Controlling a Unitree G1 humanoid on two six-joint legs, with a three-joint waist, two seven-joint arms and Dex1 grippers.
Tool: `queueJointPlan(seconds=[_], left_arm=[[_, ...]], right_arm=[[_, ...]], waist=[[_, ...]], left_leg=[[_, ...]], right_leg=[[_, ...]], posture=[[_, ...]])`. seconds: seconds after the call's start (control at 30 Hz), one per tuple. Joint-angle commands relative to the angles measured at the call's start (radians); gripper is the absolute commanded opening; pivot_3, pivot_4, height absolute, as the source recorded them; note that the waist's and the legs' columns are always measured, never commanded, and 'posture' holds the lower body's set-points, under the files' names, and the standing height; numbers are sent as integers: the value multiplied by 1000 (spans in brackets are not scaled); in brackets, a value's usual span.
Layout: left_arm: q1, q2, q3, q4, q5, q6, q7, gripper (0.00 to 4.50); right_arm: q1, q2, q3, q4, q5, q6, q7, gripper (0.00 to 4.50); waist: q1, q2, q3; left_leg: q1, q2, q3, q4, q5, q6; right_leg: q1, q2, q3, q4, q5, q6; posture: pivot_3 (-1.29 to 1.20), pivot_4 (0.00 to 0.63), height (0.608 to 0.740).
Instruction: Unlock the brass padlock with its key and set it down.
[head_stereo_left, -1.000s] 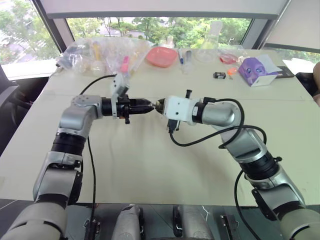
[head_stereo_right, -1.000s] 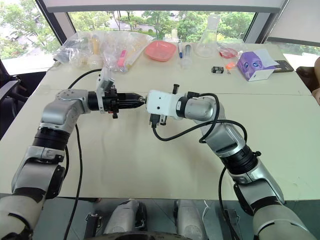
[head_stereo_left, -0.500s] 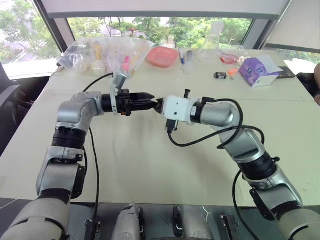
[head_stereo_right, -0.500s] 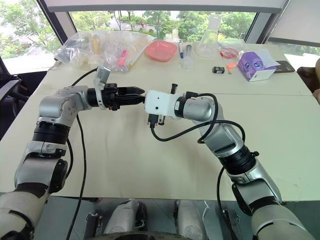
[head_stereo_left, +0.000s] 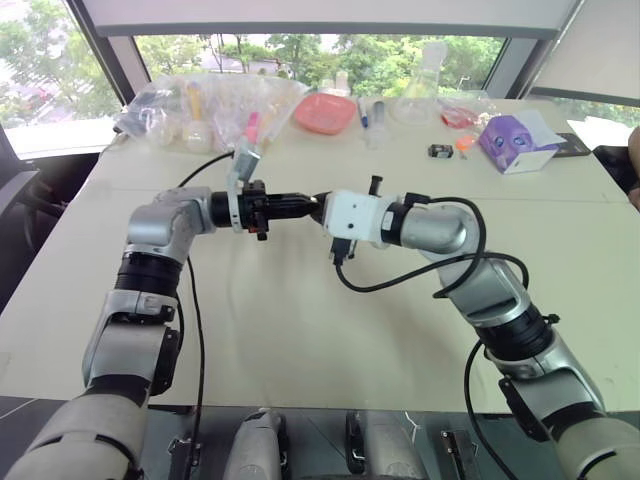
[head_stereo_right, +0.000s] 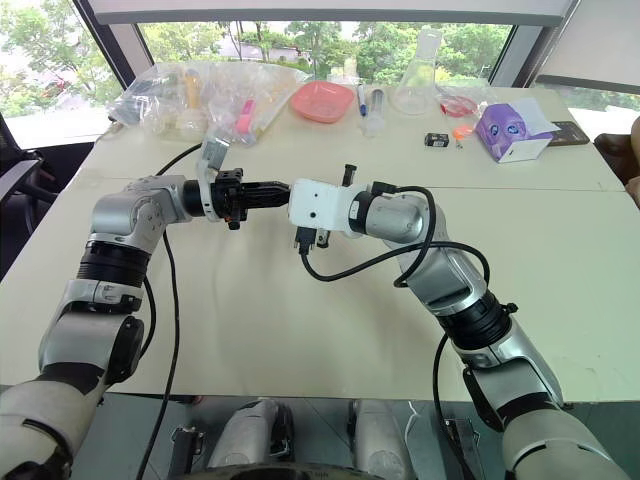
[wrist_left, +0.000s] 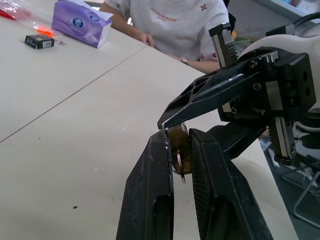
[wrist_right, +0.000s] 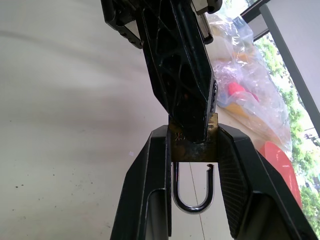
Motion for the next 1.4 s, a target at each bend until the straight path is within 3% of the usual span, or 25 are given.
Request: queueJointPlan(seconds=[0.03, 0.17, 0.27, 0.4, 0.57, 0.97, 1.4], left_arm=[[-26, -7, 13, -18, 4, -26, 20, 15], [-27, -9, 56, -18, -33, 8, 47, 0], [-16, -3, 68, -29, -32, 1, 63, 0], [-1, 6, 75, -54, -43, 23, 59, 0], [-4, 8, 67, -69, -52, 34, 50, 0], [10, 12, 59, -155, -90, 76, 19, 0], [31, 19, 61, -183, -87, 63, 43, 0]], right_arm=[[-15, 12, -31, -60, 24, 10, 5, 1155], [21, -12, -52, -79, 18, 48, -5, 3045], [77, 30, -120, -153, 93, 151, -27, 4467], [119, 112, -221, -254, 162, 307, -100, 4467], [125, 139, -293, -264, 186, 354, -185, 4467], [127, 123, -274, -169, 209, 291, -248, 4467], [148, 86, -227, -156, 245, 297, -202, 4467]], waist=[[1, 0, 0], [1, 0, 0], [2, 0, 0], [0, 0, 0], [3, 0, 0], [0, 0, 0], [2, 0, 0]], left_leg=[[0, 0, 0, 0, 0, 0], [0, 0, 0, 0, 0, 0], [0, 0, 0, 0, 0, 0], [0, 0, 0, 0, 0, 0], [0, 0, -1, 0, 0, 0], [0, 0, -1, 0, 0, 0], [0, 0, -2, 0, 0, 0]], right_leg=[[0, 0, 0, 0, 0, 0], [0, 0, 0, 0, 0, 0], [0, 0, 0, 0, 0, 0], [0, 0, 0, 0, 0, 0], [0, 0, 0, 0, 0, 0], [0, 0, 0, 0, 0, 0], [0, 0, 0, 0, 0, 0]], posture=[[0, 150, 733], [0, 150, 733], [0, 150, 733], [0, 150, 733], [0, 150, 733], [0, 150, 733], [0, 150, 733]])
